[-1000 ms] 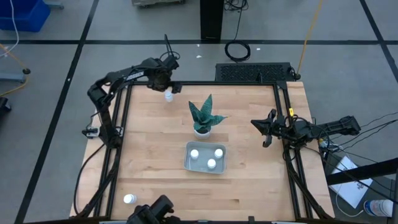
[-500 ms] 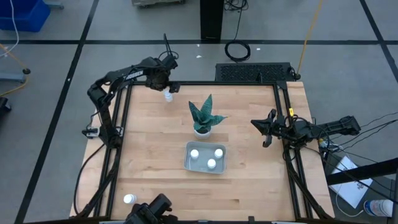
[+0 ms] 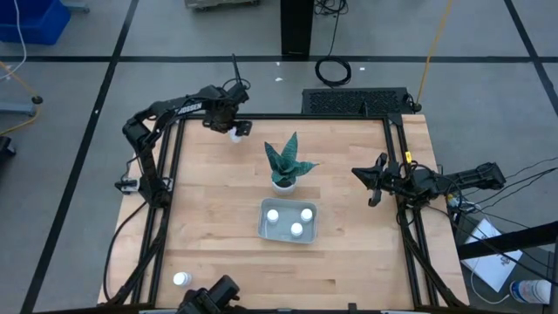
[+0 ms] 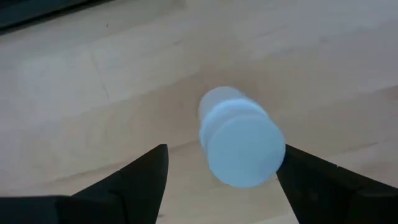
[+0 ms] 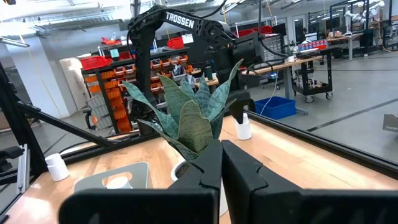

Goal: Pick and place pill bottles into a basket
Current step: Put the white pill bottle into the gray bin

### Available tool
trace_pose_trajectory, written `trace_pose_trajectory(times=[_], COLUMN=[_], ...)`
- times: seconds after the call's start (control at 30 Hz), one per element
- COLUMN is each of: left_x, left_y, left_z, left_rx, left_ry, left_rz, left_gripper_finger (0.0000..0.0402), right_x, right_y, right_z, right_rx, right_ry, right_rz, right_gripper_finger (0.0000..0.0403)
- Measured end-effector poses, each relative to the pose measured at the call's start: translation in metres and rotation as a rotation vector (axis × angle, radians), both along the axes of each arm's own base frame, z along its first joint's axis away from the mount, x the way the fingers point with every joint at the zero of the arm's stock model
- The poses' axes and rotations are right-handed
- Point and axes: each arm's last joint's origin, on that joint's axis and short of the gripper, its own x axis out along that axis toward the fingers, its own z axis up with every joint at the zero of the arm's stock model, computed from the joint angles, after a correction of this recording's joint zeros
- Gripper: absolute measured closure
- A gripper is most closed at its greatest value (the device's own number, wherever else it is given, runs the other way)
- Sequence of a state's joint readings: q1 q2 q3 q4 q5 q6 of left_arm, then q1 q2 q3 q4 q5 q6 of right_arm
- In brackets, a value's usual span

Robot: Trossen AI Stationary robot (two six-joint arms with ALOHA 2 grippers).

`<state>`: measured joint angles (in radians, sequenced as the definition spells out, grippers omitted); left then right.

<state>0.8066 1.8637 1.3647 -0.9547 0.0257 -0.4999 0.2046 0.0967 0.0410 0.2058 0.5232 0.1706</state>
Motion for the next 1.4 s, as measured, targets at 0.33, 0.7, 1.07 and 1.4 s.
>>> trace_pose_trajectory(times=[0.33,0.7,1.07,1.4], left_x=[0.003,0.003,0.005,0.006], left_y=[0.003,0.002,0.0,-0.021], left_z=[0.001,0.0,0.001,0.011], left_rx=[0.028,0.001,-0.004,-0.069], left_ry=[-0.039,-0.047,-0.049,-0.029], left_rz=[-0.002,-0.006,-0.033,-0.168], left_gripper_finger=[0.0115,0.0204,0.0207,0.0273], right_x=[0.0,0.0,0.0,0.0], right_y=[0.0,0.0,0.0,0.0], right_z=[0.0,0.0,0.0,0.0], right_rx=[0.0,0.0,0.0,0.0], right_ry=[0.0,0.0,0.0,0.0], right_rz=[0.0,0.0,0.0,0.0], right_gripper_finger=[0.0403,0.0403,0.0403,0.0403])
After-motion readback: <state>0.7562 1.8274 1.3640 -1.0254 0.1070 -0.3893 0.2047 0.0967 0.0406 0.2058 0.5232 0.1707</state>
